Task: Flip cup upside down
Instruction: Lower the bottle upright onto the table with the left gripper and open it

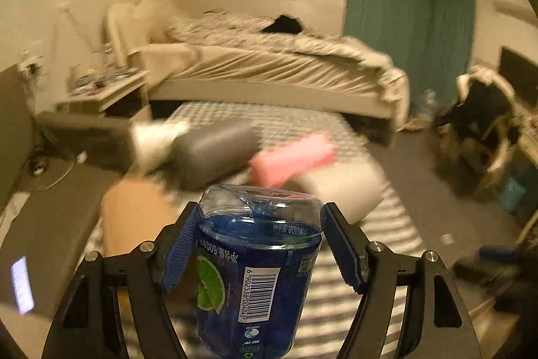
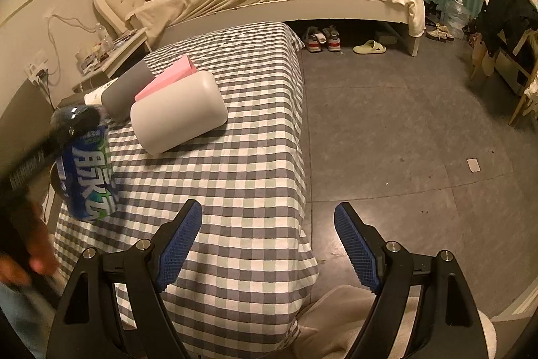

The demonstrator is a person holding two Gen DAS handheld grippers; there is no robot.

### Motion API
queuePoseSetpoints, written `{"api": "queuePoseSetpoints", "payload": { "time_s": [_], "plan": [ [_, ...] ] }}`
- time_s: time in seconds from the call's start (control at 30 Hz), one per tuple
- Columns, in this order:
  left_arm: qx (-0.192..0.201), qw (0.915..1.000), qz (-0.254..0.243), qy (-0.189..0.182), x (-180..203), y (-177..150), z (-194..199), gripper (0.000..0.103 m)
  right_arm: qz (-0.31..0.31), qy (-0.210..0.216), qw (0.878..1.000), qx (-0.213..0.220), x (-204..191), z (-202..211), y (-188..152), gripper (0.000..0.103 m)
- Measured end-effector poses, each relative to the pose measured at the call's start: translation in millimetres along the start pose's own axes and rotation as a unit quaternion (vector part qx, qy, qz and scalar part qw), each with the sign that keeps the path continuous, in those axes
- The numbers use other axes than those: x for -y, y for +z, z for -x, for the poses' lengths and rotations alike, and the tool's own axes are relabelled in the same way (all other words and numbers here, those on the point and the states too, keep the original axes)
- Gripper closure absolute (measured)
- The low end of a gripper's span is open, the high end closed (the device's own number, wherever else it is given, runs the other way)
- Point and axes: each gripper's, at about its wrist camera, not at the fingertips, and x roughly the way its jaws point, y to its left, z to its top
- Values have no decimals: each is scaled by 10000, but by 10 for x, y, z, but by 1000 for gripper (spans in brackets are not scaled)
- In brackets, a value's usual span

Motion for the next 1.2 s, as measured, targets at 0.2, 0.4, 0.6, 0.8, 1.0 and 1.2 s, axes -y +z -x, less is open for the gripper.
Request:
{"api": "queuePoseSetpoints", "payload": {
  "time_s": [0.2, 0.4, 0.6, 0.8, 1.0, 1.2],
  "plan": [
    [93, 9988, -482, 35, 75, -108, 181, 29, 139, -95, 9999, 2, -55, -2, -18, 22],
    [-370, 9986, -376, -52, 7, -227, 426, 29, 110, -90, 9999, 23, -72, -3, -5, 22],
    [-690, 9975, 50, -137, -89, -170, 487, 26, 342, -80, 9993, 160, -170, 43, -17, 22],
    [-719, 9973, 131, -89, -105, -115, 601, 21, 478, -25, 9981, 400, -219, 156, -33, 22],
    [-552, 9980, 228, -203, -208, -5, 851, 20, 547, 25, 9951, 825, -322, 427, -69, 22],
    [-237, 9993, 231, -173, -401, 64, 1193, 20, 676, 53, 9894, 1284, -545, 757, -201, 22]
  ]
}}
